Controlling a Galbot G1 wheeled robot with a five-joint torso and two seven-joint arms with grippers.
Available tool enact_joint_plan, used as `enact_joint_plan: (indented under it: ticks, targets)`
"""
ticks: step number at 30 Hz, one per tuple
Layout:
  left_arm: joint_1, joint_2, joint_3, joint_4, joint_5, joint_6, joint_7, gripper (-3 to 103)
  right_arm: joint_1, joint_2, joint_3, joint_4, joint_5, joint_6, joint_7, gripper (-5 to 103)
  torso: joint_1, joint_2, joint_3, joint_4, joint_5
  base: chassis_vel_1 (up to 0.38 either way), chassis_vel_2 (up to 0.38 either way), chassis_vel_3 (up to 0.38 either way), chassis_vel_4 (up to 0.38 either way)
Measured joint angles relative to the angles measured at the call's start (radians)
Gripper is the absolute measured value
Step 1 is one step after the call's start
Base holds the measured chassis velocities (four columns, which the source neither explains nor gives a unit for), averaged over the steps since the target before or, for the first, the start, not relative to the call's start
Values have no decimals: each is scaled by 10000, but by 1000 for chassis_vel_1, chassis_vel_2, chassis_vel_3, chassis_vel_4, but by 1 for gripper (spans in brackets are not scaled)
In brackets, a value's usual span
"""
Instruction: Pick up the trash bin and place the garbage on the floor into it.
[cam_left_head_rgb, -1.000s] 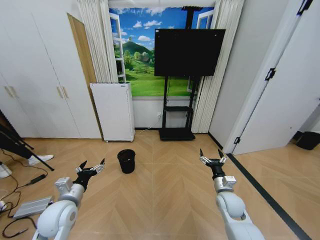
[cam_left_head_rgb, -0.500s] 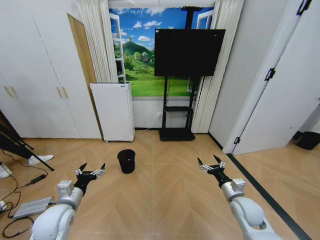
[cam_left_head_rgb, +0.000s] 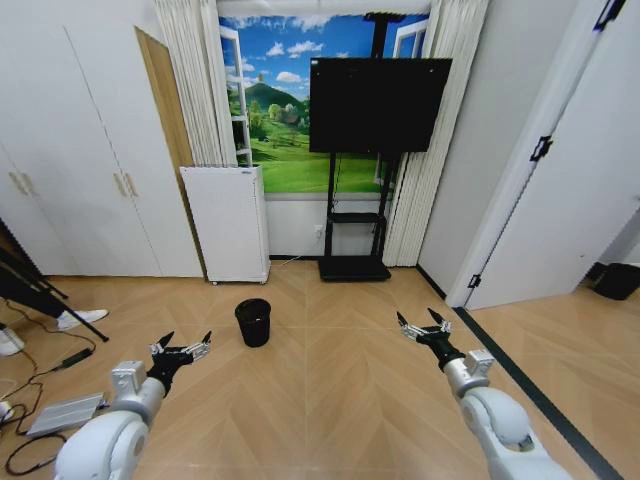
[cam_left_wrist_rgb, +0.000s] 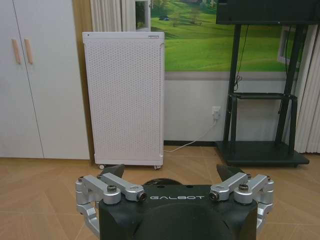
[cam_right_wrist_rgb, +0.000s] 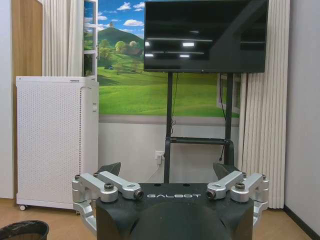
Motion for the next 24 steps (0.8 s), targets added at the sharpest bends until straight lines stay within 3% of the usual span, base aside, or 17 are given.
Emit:
enact_joint_plan:
  ticks: [24]
  targets:
    - [-54,23,25,32,33,-43,-3,100,191,-58,-58,-212,-25,73,329,100,0,0,0,0,-1,0,0,0,0]
